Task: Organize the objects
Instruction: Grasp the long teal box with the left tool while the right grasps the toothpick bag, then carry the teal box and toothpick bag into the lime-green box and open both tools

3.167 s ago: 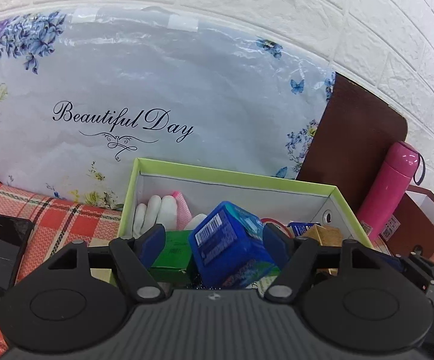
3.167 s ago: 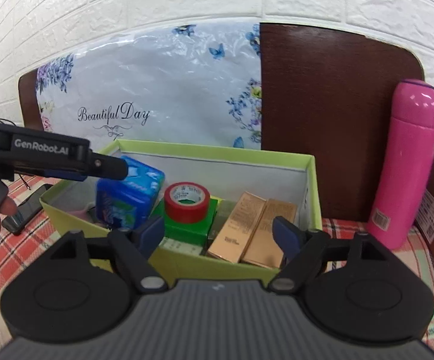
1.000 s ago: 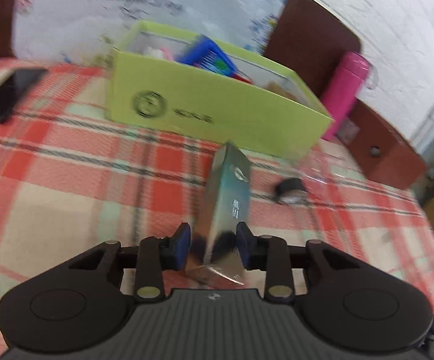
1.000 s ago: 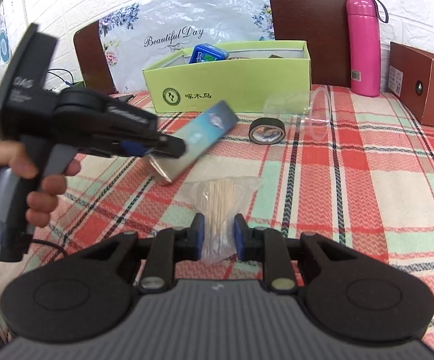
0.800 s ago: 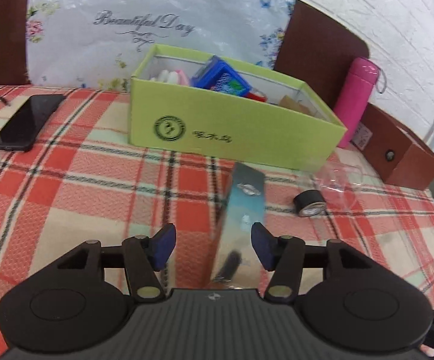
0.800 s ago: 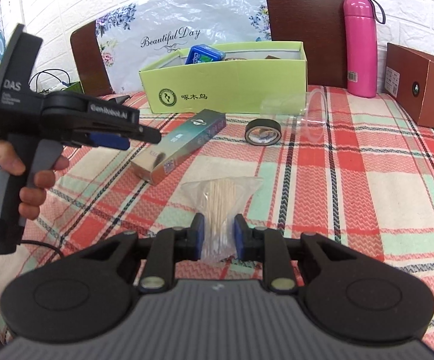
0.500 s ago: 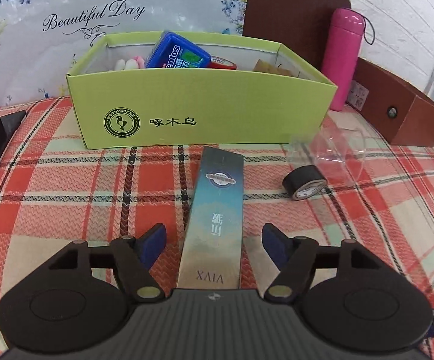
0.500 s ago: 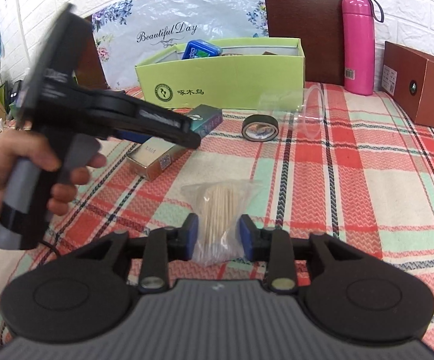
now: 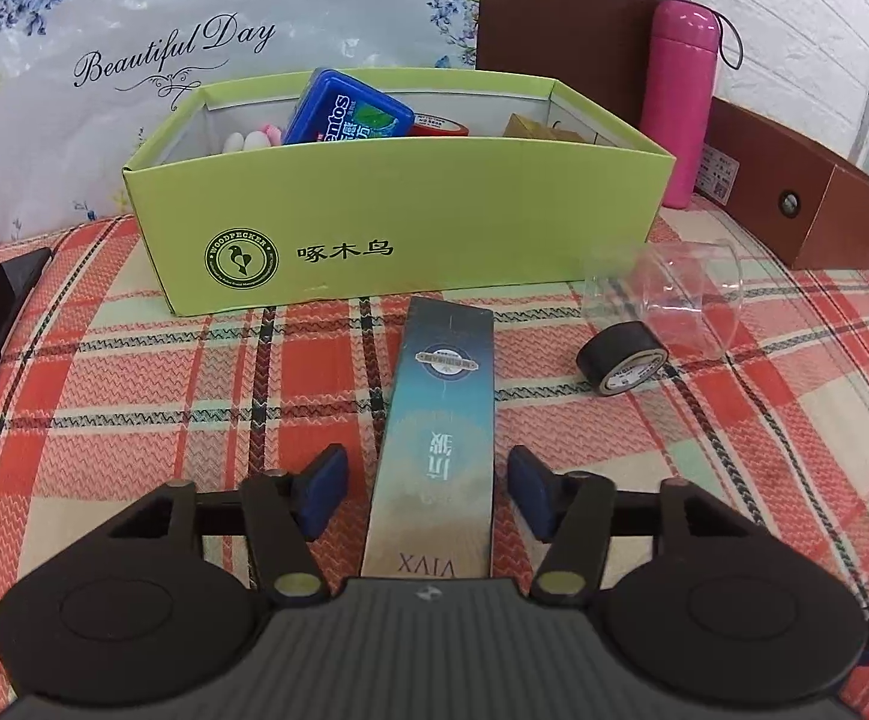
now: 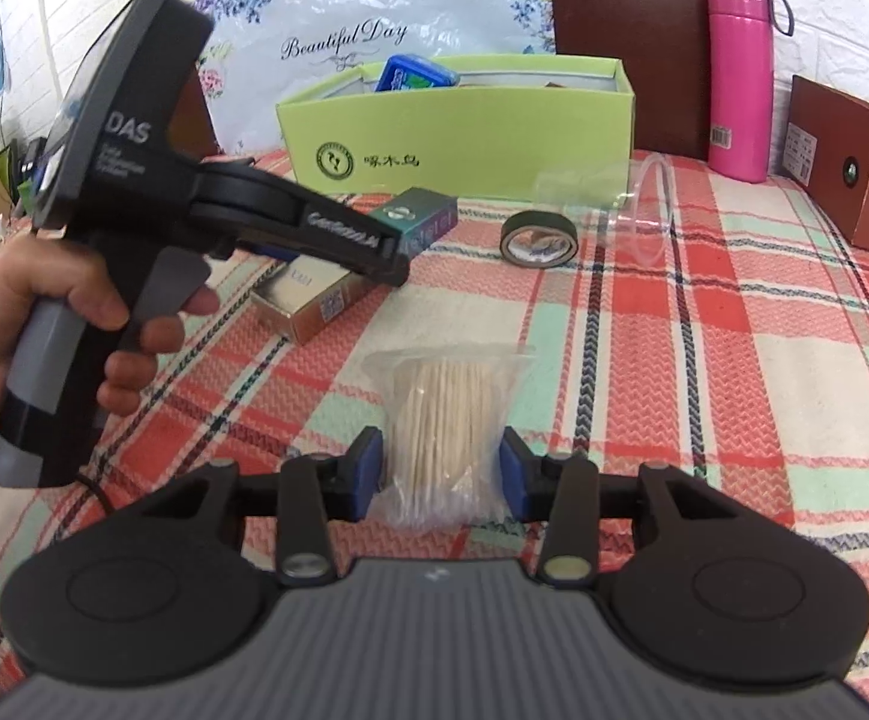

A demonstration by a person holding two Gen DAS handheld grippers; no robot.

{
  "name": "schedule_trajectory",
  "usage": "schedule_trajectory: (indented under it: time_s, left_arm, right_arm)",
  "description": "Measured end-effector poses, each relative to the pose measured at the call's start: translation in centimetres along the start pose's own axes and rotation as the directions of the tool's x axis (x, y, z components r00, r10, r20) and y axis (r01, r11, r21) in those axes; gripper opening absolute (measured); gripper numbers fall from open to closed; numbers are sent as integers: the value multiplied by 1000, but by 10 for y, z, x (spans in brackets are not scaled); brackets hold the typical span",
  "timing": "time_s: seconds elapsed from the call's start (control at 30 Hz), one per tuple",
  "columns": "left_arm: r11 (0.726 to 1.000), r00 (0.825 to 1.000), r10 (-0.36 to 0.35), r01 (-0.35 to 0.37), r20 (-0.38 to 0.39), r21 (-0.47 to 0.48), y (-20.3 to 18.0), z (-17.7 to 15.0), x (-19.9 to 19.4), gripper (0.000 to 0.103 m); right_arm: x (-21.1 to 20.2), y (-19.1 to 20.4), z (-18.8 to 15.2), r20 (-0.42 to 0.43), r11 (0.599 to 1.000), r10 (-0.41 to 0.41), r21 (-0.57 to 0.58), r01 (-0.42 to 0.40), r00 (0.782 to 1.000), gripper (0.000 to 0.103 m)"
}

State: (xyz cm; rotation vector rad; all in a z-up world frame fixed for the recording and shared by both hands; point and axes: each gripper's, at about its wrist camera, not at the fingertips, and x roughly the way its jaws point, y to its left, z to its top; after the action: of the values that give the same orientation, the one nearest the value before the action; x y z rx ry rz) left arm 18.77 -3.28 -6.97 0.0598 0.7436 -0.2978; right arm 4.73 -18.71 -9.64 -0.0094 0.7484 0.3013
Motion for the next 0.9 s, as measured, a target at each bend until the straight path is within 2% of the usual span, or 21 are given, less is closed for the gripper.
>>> schedule_trajectory:
  time_s: [0.03, 0.23, 0.43, 0.63, 0.8, 0.9]
  left_arm:
    - [1000, 1000, -7, 7, 3, 3, 1, 0, -1, 43]
    - [997, 999, -44, 44, 6, -57, 14, -4, -18, 42]
    - [991, 993, -72, 81, 91, -102, 30, 6, -55, 42]
    - [981, 978, -83, 113, 191, -155, 52, 46, -81, 42]
    - [983, 974, -16, 57, 225, -177, 68, 90, -75, 42]
    - [978, 976, -6, 52, 220, -204, 79, 116, -60, 42]
  right_arm:
    - [0, -1, 1, -1, 1000, 9, 4, -9, 1000, 25]
    - [-7, -1, 12, 23, 999, 33, 9, -33, 999, 22]
    - [-14, -5, 45, 89, 998, 59, 14, -60, 994, 22]
    - [-10, -14, 94, 166, 997, 74, 27, -79, 983, 22]
    - [11, -26, 141, 219, 999, 31, 27, -38, 975, 22]
    - [33, -36, 168, 241, 998, -3, 54, -10, 971, 22]
